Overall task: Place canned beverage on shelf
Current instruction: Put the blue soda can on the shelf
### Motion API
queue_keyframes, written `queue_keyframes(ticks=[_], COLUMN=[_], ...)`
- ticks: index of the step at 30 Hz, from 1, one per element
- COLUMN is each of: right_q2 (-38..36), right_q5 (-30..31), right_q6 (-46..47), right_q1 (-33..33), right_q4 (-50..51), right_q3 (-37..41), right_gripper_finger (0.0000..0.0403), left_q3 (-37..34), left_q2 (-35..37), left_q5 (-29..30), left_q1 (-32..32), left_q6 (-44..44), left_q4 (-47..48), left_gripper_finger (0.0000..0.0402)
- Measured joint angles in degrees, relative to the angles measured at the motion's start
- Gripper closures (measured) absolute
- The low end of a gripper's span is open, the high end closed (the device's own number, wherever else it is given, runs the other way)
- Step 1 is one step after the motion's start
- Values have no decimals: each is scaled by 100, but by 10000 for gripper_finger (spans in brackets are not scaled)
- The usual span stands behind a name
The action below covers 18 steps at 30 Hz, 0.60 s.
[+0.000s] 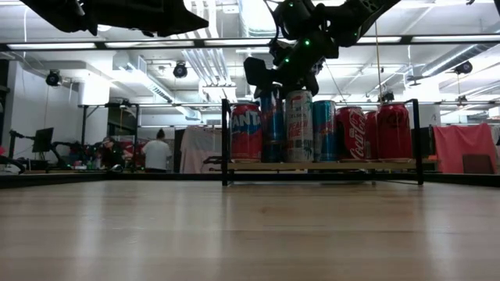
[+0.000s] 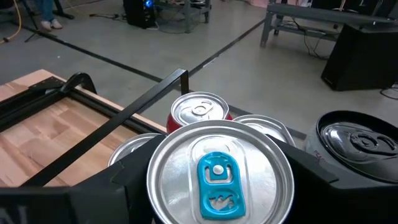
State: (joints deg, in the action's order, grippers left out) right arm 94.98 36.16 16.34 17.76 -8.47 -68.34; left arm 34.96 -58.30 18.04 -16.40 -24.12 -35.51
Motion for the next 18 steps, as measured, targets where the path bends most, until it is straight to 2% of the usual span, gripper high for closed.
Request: queue_keyframes(ticks=[12,18], right_q2=[2,2], right_q5=[-13,-11], right_q6=[-44,-41], right_q1=[0,0], right_q4=[4,15], right_q3=[0,0], right_gripper_finger=[159,168], left_q3=[0,-40], left_q2=[-48,-373], left_q5=[-23,-663], left_q1=[-16,-66], left_q6=[-83,-246], left_q4=[4,-242], left_gripper_finger=[150,150])
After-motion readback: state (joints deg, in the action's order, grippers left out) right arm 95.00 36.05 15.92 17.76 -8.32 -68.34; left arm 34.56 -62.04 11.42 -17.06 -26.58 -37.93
